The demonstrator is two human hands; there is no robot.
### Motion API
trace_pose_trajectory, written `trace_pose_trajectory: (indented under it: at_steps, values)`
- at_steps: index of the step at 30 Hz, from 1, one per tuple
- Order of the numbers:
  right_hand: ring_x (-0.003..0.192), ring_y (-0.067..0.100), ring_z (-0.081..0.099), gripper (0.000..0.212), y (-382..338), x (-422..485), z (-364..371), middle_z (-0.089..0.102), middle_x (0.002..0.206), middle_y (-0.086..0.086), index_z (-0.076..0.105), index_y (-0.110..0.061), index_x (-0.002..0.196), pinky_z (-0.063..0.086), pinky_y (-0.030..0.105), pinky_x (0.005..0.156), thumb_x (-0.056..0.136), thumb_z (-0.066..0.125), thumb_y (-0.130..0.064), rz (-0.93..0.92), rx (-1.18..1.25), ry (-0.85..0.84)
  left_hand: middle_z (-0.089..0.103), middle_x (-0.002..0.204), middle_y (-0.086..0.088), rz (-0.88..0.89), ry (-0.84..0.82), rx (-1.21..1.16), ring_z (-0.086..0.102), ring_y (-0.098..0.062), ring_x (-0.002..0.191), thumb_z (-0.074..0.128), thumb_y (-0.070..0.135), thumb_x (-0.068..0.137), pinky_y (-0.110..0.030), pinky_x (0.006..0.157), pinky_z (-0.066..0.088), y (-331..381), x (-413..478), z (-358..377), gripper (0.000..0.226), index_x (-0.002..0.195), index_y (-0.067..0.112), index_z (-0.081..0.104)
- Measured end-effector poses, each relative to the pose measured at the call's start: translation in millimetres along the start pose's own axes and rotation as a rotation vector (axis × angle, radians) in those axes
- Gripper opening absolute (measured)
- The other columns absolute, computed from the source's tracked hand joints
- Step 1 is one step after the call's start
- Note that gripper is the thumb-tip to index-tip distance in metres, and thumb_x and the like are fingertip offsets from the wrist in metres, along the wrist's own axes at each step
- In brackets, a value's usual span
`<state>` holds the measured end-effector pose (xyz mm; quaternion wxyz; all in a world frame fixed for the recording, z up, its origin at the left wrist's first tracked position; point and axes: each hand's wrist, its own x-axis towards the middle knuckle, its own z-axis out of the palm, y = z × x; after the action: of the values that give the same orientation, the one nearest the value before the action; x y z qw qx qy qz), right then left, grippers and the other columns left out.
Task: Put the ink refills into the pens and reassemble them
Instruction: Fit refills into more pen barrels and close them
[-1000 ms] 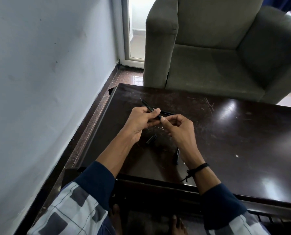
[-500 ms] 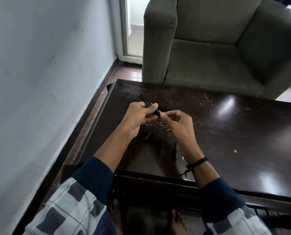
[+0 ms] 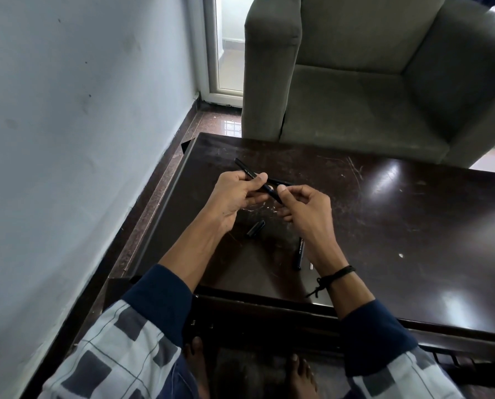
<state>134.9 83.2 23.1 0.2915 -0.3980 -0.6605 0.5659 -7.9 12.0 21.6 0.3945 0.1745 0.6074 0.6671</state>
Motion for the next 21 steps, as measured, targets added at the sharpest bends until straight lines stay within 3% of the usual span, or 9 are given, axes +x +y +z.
trace_pose_trajectory:
  at_steps: [5, 11, 17, 21]
  values:
    - [0.071, 0.013, 0.071, 0.008, 2.1, 0.3, -0.6, 0.077, 0.08, 0.006, 0.074, -0.015, 0.092, 0.054, 0.025, 0.067, 0.096, 0.072, -0.021, -0.001, -0.029, -0.032, 0.076, 0.087, -0.012, -0.006, -0.007, 0.01, 0.074, -0.023, 0.082, 0.071, 0.014, 0.094, -0.031, 0.079, 0.063, -1.4, -0.3, 0.5, 0.015, 0.095, -0.001, 0.072]
    - [0.069, 0.008, 0.068, 0.017, 0.2, 0.2, -0.9, 0.077, 0.083, 0.001, 0.074, -0.021, 0.094, 0.054, 0.023, 0.065, 0.093, 0.074, -0.038, -0.005, 0.002, -0.009, 0.076, 0.098, -0.019, 0.005, -0.001, 0.013, 0.076, -0.027, 0.091, 0.07, 0.015, 0.095, -0.031, 0.079, 0.063, 1.0, -1.0, -1.0, 0.019, 0.101, -0.003, 0.072]
    - [0.074, 0.014, 0.07, 0.006, 2.0, 0.9, -1.1, 0.076, 0.082, 0.004, 0.074, -0.017, 0.091, 0.055, 0.03, 0.069, 0.093, 0.075, -0.023, -0.001, -0.054, -0.03, 0.077, 0.09, -0.013, -0.008, -0.02, 0.02, 0.077, -0.023, 0.087, 0.069, 0.012, 0.095, -0.028, 0.075, 0.063, 0.3, -2.8, 1.8, 0.015, 0.098, -0.002, 0.072]
    - [0.077, 0.014, 0.069, 0.012, 2.0, 0.1, -1.1, 0.076, 0.085, 0.001, 0.073, -0.021, 0.092, 0.056, 0.032, 0.072, 0.09, 0.079, -0.031, -0.021, -0.04, -0.021, 0.077, 0.093, -0.016, 0.0, -0.018, 0.016, 0.077, -0.025, 0.089, 0.069, 0.013, 0.095, -0.031, 0.079, 0.063, 1.8, -3.2, 1.0, 0.017, 0.1, -0.003, 0.072]
